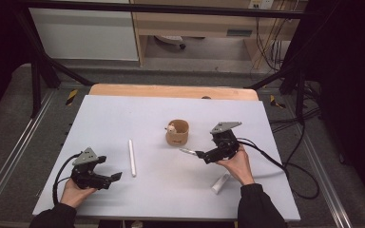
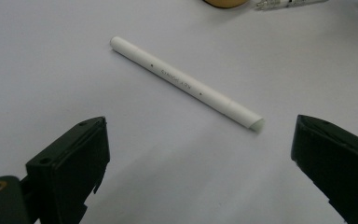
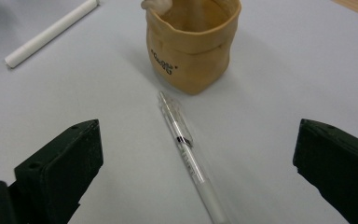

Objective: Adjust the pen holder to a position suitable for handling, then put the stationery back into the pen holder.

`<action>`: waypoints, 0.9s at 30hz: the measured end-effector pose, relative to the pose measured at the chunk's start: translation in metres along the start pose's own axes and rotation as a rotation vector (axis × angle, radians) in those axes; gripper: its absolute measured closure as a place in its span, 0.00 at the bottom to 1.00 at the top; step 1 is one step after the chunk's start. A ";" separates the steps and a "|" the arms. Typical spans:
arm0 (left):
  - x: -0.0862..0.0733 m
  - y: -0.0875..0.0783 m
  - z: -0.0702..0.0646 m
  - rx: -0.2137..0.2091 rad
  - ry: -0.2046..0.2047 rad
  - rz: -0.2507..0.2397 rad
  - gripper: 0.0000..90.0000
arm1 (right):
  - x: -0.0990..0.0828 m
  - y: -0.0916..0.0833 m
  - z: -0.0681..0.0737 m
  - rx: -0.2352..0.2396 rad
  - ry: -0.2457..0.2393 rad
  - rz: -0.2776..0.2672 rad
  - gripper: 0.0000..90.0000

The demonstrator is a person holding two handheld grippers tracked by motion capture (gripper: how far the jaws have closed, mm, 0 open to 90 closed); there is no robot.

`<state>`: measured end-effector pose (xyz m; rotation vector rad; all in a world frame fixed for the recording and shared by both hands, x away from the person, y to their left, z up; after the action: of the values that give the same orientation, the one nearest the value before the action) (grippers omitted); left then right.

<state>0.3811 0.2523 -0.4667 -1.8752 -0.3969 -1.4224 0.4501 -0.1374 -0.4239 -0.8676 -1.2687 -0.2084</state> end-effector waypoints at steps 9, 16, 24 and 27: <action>-0.001 0.001 0.000 0.002 -0.004 0.005 0.05 | -0.023 -0.003 -0.012 -0.006 0.026 0.021 0.05; -0.001 0.001 0.001 0.002 -0.004 0.007 0.05 | -0.034 -0.002 -0.016 0.004 0.041 0.030 0.06; -0.001 0.001 0.000 0.000 -0.003 0.006 0.05 | -0.040 0.002 -0.016 0.016 0.027 0.038 0.16; -0.001 0.001 0.000 0.000 -0.002 0.009 0.05 | -0.042 0.003 -0.016 0.017 -0.006 0.031 0.24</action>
<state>0.3816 0.2519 -0.4680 -1.8764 -0.3896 -1.4148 0.4500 -0.1591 -0.4628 -0.8735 -1.2598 -0.1699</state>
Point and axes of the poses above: each handheld gripper's, and its own axes: y roughly forward along the jaws, x roughly out of its top, z roughly to its left, the point moved 5 cm from there along y, roughly forward along the jaws, and after that the axes turned 15 degrees about -z, right-handed, at the moved point
